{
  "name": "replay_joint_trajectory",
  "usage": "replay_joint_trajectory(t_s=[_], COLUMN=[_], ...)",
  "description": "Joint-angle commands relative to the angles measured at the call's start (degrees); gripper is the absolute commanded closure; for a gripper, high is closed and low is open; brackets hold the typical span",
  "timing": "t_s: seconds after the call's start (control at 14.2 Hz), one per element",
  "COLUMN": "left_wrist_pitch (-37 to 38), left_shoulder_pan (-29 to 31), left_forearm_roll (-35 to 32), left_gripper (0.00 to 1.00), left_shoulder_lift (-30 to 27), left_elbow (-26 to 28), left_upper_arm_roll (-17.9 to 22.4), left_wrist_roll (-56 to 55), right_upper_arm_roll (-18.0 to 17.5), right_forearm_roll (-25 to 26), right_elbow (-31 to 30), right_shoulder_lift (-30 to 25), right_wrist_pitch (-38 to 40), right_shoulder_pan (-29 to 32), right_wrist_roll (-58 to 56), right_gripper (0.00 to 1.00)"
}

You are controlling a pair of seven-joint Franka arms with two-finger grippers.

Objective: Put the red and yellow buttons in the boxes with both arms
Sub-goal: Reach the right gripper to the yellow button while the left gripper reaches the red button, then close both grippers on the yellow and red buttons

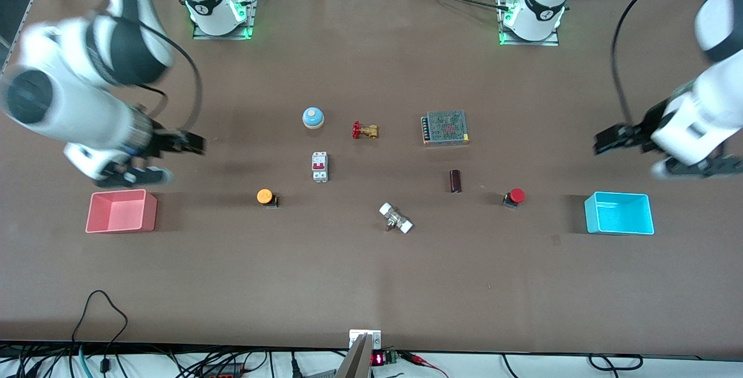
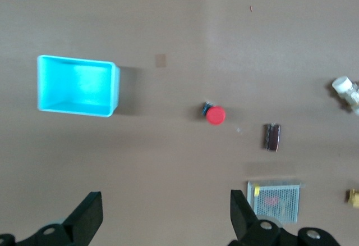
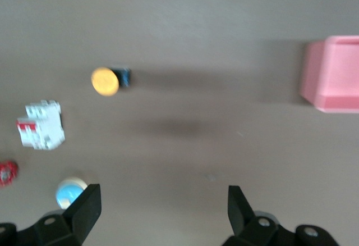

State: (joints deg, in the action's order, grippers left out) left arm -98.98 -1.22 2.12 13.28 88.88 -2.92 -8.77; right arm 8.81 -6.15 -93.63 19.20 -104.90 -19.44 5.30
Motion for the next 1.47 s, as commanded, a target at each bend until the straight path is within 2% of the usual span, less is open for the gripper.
replay_joint_trajectory(t_s=[0.0,0.21,0.42,0.63,0.77,1.05,1.19,1.26,1.4], left_wrist_pitch=[-4.0,-8.5,-12.8,-13.9,-15.7,-24.1,-24.5,-24.5,-24.5], left_shoulder_pan=[-0.1,-1.3,-2.8,-3.8,-4.1,-5.0,-5.1,-5.1,-5.1], left_forearm_roll=[-0.5,-0.4,-0.3,-0.3,-0.3,-0.3,-0.4,-0.5,-0.5], left_gripper=[0.00,0.00,0.00,0.00,0.00,0.00,0.00,0.02,0.14], left_shoulder_lift=[5.3,10.9,16.0,19.3,20.2,20.1,20.6,20.9,21.0], left_elbow=[-1.0,-1.0,-0.8,-0.7,0.9,8.3,9.1,9.2,9.6], left_upper_arm_roll=[-1.6,-2.4,-2.4,-2.4,-2.4,-2.4,-2.4,-2.4,-2.4], left_wrist_roll=[-3.1,-5.2,-7.9,-9.9,-10.2,-10.6,-10.5,-10.5,-10.5], right_upper_arm_roll=[0.4,0.4,0.5,0.5,0.5,0.6,0.6,0.6,0.6], right_forearm_roll=[-2.3,-2.4,-2.1,-2.3,-2.3,-2.1,-2.1,-1.9,-1.8], right_elbow=[1.6,3.3,3.3,3.4,3.4,3.8,4.8,4.9,5.0], right_shoulder_lift=[5.6,11.4,13.8,17.0,18.7,21.8,23.1,23.6,24.2], right_wrist_pitch=[-5.5,-10.3,-13.8,-15.8,-18.2,-21.5,-21.6,-21.6,-21.8], right_shoulder_pan=[-2.4,-4.3,-7.7,-8.7,-9.1,-9.1,-9.1,-9.2,-9.1], right_wrist_roll=[2.1,4.1,6.5,7.0,7.1,7.1,9.3,10.1,10.0], right_gripper=[0.00,0.00,0.00,0.00,0.00,0.00,0.00,0.00,0.00])
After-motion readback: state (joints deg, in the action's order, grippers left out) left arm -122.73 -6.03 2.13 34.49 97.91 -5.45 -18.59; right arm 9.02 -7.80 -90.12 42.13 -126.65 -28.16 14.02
